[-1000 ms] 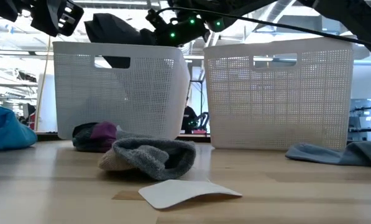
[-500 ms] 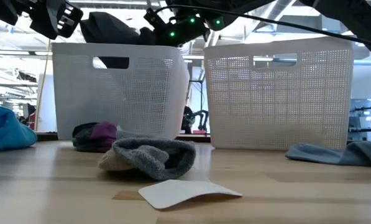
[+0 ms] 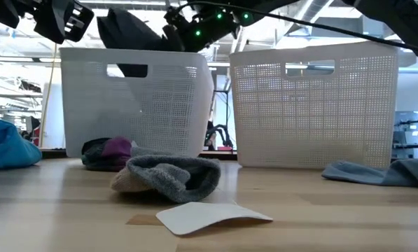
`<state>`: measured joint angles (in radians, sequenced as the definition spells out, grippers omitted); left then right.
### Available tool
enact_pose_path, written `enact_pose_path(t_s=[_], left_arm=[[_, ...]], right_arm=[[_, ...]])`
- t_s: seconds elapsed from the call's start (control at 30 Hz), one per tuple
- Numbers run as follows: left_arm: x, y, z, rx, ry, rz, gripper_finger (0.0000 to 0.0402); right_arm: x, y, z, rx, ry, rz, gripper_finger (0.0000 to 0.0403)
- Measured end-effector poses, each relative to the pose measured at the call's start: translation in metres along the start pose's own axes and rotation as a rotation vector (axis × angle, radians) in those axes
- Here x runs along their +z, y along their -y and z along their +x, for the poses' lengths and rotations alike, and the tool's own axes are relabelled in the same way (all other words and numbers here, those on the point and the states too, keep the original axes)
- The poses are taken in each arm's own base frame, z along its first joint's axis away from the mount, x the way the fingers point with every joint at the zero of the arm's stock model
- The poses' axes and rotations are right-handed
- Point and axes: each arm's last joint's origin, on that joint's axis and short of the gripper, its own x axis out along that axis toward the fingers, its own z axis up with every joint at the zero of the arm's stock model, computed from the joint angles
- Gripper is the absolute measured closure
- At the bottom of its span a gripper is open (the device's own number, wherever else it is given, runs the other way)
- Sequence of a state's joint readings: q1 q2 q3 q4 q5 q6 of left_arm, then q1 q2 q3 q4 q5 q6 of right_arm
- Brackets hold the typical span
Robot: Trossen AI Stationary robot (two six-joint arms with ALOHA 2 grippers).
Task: Sort clothes
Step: Put the rolled black shorts into the left white bin, then put the rolled blue pants into the left white bin
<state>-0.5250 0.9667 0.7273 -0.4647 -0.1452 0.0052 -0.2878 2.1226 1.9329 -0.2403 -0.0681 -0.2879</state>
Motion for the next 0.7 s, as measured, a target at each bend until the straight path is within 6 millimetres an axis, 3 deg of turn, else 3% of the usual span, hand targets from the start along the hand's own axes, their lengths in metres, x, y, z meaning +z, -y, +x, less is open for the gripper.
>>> enact_pose_path(t_s=[0.23,0.57,0.7], left_arm=[[0.0008,-0.0022,0.0003,0.009,0.008,0.003,0.0207],[0.0005,-0.0024,0.0003,0.010,0.004,-0.007,0.0207],[0.0000,-0.0024,0.0003,0.010,-0.001,-0.001,0.0207]], right_arm=[[0.0010,-0.0027,0.0027,0.024,0.029,-0.015,0.0121],[0.0036,-0.0030,0.0004,0.028,0.040,-0.005,0.0028],[0.0042,-0.0032,-0.0002,0.029,0.041,-0.003,0.0010]])
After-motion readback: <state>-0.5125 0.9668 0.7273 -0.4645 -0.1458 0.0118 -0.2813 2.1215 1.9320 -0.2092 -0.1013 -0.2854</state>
